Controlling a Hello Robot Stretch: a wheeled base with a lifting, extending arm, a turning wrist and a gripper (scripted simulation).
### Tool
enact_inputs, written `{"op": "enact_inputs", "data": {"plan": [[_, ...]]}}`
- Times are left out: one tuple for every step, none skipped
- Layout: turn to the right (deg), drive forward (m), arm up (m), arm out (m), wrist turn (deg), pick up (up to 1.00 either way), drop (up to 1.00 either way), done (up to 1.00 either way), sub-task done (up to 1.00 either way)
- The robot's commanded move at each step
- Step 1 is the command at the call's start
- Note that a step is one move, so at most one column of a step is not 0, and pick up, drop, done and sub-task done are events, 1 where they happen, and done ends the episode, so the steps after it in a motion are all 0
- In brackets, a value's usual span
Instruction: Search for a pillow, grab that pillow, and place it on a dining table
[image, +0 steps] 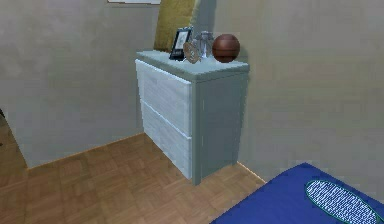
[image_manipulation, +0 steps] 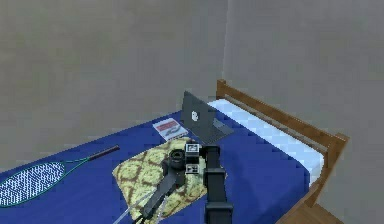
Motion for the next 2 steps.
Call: {"op": "enact_inputs", "data": {"plan": [[0.0, 0.00, 0.00, 0.00, 45.0, 0.00, 0.00, 0.00, 0.00], [0.0, 0.00, 0.00, 0.00, 27.0, 0.00, 0.00, 0.00, 0.00]]}}
